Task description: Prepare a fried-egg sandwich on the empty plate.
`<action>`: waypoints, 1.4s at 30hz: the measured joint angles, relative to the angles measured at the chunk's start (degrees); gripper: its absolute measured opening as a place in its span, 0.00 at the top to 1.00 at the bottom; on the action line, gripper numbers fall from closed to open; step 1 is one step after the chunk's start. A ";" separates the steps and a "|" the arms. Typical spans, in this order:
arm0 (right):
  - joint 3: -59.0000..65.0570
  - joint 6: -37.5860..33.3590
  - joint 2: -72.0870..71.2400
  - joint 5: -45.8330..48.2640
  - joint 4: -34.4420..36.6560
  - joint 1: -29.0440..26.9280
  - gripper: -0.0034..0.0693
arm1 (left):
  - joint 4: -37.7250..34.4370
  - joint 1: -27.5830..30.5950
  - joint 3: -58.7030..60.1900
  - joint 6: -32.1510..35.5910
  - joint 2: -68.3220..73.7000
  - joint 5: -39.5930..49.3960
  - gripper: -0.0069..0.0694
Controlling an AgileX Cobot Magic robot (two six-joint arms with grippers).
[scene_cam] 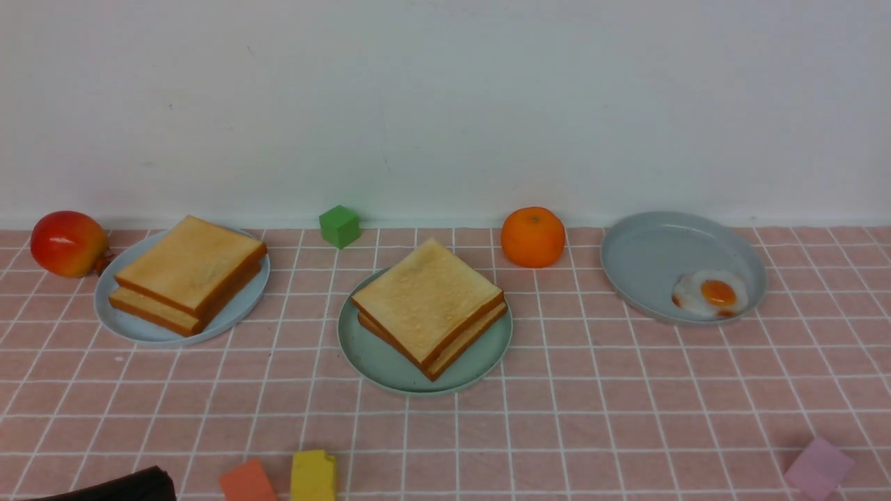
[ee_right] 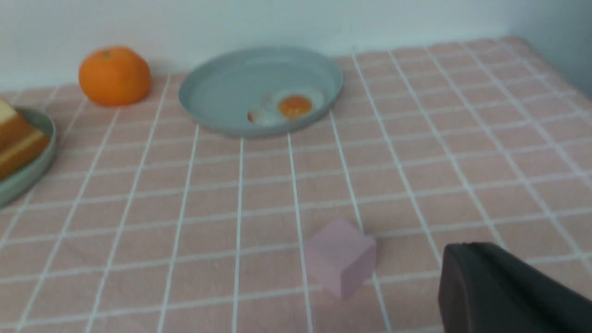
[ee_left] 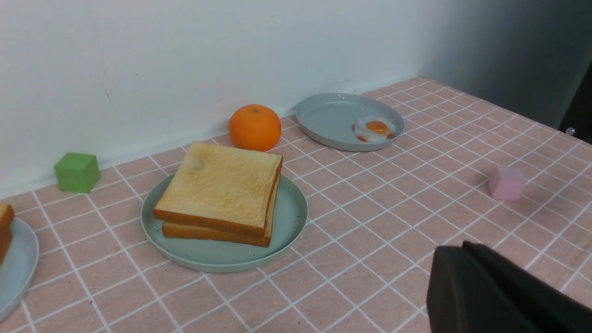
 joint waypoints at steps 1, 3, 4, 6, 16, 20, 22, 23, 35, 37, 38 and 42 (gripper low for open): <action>1.35 0.89 -0.05 -0.45 0.12 -0.07 0.97 | 0.00 0.00 0.00 0.00 0.00 0.00 0.92; 1.61 2.22 -0.05 -0.71 0.59 -0.07 0.97 | 0.04 0.00 0.00 0.00 0.00 0.00 0.92; 1.60 2.45 -0.05 -0.94 0.72 -0.07 0.97 | 0.04 0.00 0.00 0.00 0.00 0.00 0.92; 1.80 2.83 -0.05 -1.99 0.91 -0.07 0.97 | 0.04 0.00 0.05 0.00 0.00 0.00 0.92; 2.05 -1.58 -0.05 -6.81 5.97 -0.13 0.97 | 0.04 0.00 0.05 0.00 0.00 0.00 0.90; 2.10 -14.71 -0.07 -4.84 15.13 -0.13 0.97 | 0.04 0.00 0.05 0.00 0.00 0.00 0.90; 2.10 -16.98 -0.07 -3.14 16.76 -0.13 0.97 | 0.04 0.00 0.05 0.00 0.00 0.00 0.90; 2.03 -17.62 -0.12 -2.48 16.98 -0.13 0.97 | 0.04 0.00 0.05 0.00 0.00 0.00 0.89; 1.66 -18.82 -0.12 -0.80 16.49 -0.13 0.96 | 0.04 0.00 0.05 0.00 0.00 0.04 0.88; 1.66 -18.82 -0.12 -0.66 16.49 -0.13 0.96 | 0.04 0.00 0.05 0.00 0.00 0.04 0.87; 1.66 -18.82 -0.12 -0.66 16.49 -0.13 0.96 | 0.04 0.00 0.05 0.00 0.00 0.04 0.87; 1.66 -18.82 -0.12 -0.66 16.49 -0.13 0.96 | 0.04 0.00 0.05 0.00 0.00 0.04 0.87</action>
